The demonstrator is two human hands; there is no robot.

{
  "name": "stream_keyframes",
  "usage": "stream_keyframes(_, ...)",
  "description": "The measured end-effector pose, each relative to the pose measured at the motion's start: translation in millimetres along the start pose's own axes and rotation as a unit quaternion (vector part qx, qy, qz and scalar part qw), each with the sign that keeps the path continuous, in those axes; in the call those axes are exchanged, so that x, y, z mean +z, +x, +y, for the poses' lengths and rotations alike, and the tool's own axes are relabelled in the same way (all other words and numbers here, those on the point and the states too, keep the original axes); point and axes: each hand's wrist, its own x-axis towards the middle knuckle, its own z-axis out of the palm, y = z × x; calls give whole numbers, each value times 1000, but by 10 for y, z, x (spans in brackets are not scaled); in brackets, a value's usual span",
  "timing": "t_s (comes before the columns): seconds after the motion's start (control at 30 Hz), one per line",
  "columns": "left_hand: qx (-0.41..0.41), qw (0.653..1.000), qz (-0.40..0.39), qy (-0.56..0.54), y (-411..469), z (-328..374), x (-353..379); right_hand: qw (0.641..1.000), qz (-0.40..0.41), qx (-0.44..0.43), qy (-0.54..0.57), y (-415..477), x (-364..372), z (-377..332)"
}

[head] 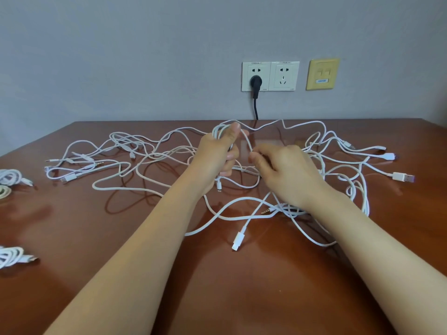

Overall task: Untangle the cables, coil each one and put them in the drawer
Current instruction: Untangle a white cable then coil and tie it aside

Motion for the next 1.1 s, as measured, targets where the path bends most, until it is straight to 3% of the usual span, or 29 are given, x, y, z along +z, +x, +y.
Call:
stream_keyframes(0.13,22,997,-7,69,-24,7,122,994,4,-80,-78,-27,74,-1)
stream_keyframes(0.23,46,987,33,152,14,31,84,993,29,-74,-81,-6,55,-4)
stream_keyframes(0.53,85,966,125,211,56,10,-21,999,-15,-13,-29,14,-25,-3)
stream_keyframes(0.83,-13,993,114,-29,47,-12,-29,990,-111,-7,-88,4,-43,-31)
stream_keyframes(0.97,-22,978,79,-190,77,11,-25,984,-133,-3,-122,8,-80,-28)
stream_keyframes(1.1,-29,962,86,-257,86,70,-70,981,-117,-21,-152,10,-90,8)
